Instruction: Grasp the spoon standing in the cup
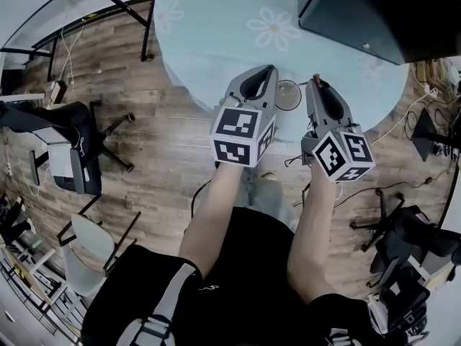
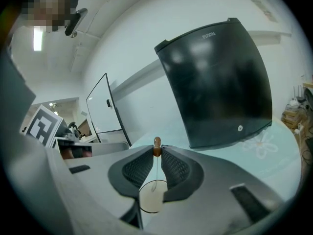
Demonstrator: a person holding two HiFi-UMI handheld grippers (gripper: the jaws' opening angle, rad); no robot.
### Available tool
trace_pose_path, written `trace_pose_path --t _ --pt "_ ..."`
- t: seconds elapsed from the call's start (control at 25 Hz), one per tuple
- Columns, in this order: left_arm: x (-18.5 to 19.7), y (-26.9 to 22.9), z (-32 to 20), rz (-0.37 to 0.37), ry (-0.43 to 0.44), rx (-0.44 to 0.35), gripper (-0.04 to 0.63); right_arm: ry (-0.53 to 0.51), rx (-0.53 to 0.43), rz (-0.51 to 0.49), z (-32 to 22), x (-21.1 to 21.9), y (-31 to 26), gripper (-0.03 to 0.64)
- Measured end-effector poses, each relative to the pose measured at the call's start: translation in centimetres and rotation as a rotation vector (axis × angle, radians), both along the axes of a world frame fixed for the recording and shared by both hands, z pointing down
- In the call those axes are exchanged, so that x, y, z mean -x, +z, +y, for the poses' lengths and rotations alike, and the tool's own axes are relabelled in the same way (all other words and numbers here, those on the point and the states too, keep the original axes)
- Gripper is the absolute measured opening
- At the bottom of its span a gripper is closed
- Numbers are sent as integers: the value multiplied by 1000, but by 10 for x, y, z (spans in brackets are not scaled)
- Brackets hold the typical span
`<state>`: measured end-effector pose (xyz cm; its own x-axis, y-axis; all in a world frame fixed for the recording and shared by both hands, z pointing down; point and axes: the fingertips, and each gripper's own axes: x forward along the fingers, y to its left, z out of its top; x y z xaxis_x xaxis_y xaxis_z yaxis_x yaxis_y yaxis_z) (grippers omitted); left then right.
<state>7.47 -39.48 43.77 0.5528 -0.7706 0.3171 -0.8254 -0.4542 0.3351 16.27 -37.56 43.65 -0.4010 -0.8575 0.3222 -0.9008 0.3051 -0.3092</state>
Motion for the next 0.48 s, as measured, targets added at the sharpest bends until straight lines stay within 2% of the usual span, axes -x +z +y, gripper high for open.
trace_pose_path --t 0.48 --pt "-2 -57 -11 -15 -8 -111 11 -43 -121 0 -10 1 -60 51"
